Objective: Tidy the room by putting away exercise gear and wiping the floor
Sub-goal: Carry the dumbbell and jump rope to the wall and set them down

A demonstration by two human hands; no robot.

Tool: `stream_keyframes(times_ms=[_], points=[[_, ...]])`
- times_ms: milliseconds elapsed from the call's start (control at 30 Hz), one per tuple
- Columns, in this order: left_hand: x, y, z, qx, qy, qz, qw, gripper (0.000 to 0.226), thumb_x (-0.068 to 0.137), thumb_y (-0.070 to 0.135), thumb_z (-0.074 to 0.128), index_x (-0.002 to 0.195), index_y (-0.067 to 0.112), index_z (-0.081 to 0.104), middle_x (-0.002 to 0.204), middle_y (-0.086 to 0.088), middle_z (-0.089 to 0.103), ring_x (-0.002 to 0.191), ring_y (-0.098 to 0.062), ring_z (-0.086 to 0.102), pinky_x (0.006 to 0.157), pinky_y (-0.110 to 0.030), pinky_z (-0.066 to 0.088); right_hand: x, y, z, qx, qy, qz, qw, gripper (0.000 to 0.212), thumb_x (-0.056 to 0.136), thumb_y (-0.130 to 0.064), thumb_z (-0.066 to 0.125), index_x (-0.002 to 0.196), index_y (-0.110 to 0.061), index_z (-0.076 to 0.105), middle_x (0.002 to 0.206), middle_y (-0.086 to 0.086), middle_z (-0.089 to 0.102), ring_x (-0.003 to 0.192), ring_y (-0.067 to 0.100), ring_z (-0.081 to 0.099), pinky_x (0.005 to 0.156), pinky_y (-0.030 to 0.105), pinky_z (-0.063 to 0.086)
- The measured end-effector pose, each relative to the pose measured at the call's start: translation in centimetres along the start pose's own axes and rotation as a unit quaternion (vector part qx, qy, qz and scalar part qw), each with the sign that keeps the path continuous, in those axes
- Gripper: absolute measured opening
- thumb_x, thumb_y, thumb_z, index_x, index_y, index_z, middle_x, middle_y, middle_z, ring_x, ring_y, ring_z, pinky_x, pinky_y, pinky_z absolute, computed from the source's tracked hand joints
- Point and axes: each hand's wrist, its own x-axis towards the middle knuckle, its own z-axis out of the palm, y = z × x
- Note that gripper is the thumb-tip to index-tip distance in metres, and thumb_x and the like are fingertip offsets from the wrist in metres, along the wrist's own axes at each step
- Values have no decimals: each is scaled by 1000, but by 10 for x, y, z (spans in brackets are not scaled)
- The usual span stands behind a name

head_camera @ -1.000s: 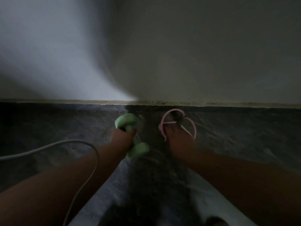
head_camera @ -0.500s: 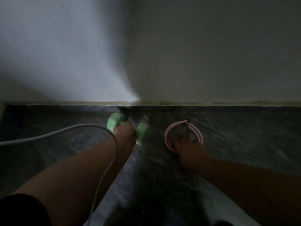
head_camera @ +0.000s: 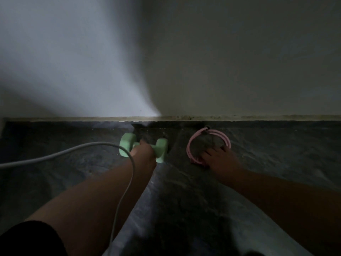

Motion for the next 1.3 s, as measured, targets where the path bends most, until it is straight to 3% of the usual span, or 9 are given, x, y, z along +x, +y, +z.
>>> stream_keyframes(times_ms=[67,167,267,367,467,600,967,1167,1300], points=[[9,-2,-2,65,-32,15,997,41,103,26,45,139,6,43,133,-17,53,109,-31,60,65,-29,53,-3,2,-2,13,33,-8,999,51,99,-32,50,148,-24,39,153,6,41,140,26,39,117,47,24],[11,1,-10,134,-107,0,985,37,102,34,44,124,5,49,114,-17,59,106,-33,60,91,-44,53,-14,7,3,30,129,-42,990,47,94,-39,55,137,-22,53,139,7,57,129,27,52,114,46,31],[6,2,-29,345,-154,70,923,21,101,25,45,98,6,54,94,-15,60,87,-28,60,85,-42,52,-23,15,6,72,219,-62,971,45,86,-37,50,126,-19,61,129,9,64,122,30,58,109,49,35],[20,0,-53,552,-145,362,737,13,91,16,56,102,10,56,94,-6,63,81,-20,60,69,-34,51,-23,24,-2,138,233,-14,962,58,82,-38,51,136,-16,51,142,15,52,131,39,48,111,59,36],[40,4,-65,629,-163,573,500,47,84,10,61,129,19,52,129,-6,54,118,-23,50,92,-36,47,-15,28,-11,148,187,42,970,84,77,-58,43,154,-27,28,160,12,27,146,39,25,114,61,28],[48,12,-48,681,-170,588,401,71,83,14,66,147,24,36,152,-8,41,143,-31,32,115,-52,31,1,24,-6,117,63,27,991,92,88,-59,57,157,-41,-2,167,1,-14,151,38,3,116,62,27],[53,8,-42,691,-142,567,426,67,91,42,59,149,20,34,147,-3,49,135,-24,45,116,-41,27,14,-3,11,52,-88,-46,994,93,90,-57,61,158,-36,1,165,3,-23,152,39,-4,116,57,28],[51,5,-36,688,-134,552,451,57,94,42,55,145,20,40,146,-4,49,134,-24,45,116,-43,29,13,9,16,47,2,-13,999,71,96,-59,39,157,-26,23,167,8,9,144,39,31,101,55,47],[48,6,-34,689,-132,541,463,60,94,43,55,146,18,39,148,-6,46,137,-26,41,116,-43,26,11,11,17,-12,44,-37,998,73,85,-64,42,148,-27,41,159,12,34,140,40,40,105,60,41]])
